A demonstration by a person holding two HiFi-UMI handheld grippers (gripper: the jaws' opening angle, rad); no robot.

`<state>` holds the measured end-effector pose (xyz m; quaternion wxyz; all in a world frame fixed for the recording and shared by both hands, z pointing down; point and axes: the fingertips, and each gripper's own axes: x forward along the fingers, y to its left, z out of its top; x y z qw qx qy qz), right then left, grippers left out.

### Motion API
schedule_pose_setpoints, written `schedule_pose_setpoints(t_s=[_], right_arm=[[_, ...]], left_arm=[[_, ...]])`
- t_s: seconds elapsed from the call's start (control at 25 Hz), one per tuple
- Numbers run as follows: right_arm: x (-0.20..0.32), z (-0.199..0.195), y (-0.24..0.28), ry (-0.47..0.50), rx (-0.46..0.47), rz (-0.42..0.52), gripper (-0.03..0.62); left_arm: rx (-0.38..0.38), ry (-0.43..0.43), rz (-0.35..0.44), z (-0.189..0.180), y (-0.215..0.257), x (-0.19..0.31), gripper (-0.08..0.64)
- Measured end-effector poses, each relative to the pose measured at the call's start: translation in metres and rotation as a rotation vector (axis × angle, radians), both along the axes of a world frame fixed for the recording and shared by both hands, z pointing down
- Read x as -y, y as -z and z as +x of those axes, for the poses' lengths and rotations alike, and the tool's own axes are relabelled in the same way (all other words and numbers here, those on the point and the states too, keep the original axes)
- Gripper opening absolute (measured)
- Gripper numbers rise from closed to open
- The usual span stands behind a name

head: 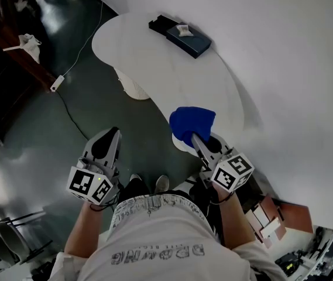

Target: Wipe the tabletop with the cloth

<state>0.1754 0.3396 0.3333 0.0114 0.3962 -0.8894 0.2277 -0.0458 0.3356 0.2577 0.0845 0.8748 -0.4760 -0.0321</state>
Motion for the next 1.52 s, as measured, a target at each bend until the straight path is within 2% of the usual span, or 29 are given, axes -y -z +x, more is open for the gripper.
schedule_pose_setpoints(t_s=[0.24, 0.56, 1.52], right_arm=[[0.006, 0.007, -0.002, 0.004, -0.010, -0.002, 0.061], [0.023, -0.006, -0.006, 0.012, -0.033, -0.012, 0.061], [0.157, -0.079, -0.020, -0.045, -0.105, -0.054, 0.061]], left_arm=[[-0.002, 0.000, -0.002, 0.007, -0.002, 0.005, 0.031], [-0.014, 0.012, -0.011, -0.008, -0.010, 0.022, 0.031], [-0.023, -0.072, -0.054, -0.070, -0.029, 0.176, 0.031]])
